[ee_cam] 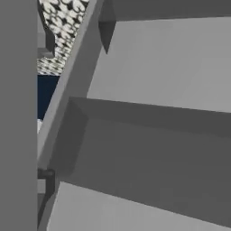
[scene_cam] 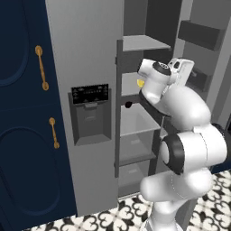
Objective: Grab a lemon wedge from the fridge and one ice cube from the ice bowl, and put them in the glass of lemonade.
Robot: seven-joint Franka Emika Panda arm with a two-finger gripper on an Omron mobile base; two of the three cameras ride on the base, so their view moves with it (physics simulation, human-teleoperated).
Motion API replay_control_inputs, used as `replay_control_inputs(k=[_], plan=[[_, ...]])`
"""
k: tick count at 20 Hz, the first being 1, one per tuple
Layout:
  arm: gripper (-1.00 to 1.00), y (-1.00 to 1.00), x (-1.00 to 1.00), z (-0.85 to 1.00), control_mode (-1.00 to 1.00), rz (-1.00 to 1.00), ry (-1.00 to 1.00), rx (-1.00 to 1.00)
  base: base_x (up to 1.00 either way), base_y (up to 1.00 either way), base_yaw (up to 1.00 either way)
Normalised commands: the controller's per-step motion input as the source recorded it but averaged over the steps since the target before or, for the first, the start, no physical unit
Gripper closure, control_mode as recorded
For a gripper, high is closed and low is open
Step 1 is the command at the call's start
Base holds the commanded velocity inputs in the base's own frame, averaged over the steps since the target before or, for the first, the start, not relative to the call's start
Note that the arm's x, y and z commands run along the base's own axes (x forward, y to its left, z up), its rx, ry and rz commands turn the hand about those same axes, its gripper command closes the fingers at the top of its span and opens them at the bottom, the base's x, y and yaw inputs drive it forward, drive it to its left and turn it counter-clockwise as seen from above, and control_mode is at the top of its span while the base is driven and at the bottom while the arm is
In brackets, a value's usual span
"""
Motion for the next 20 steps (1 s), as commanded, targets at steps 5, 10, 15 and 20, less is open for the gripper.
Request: replay_control_inputs(k=[5, 10, 15, 20], plan=[[-1.00, 0.95, -0.13, 0.00, -1.00, 0.08, -0.15, 0.15, 0.00, 0.00, 0.00], [-1.00, 0.71, -0.01, -0.21, -1.00, 0.11, -0.23, 0.53, 0.00, 0.00, 0.00], [-1.00, 0.45, -0.12, -0.54, -1.00, 0.19, -0.32, 0.74, 0.00, 0.00, 0.00], [-1.00, 0.35, -0.30, -0.77, -1.00, 0.23, -0.27, 0.74, 0.00, 0.00, 0.00]])
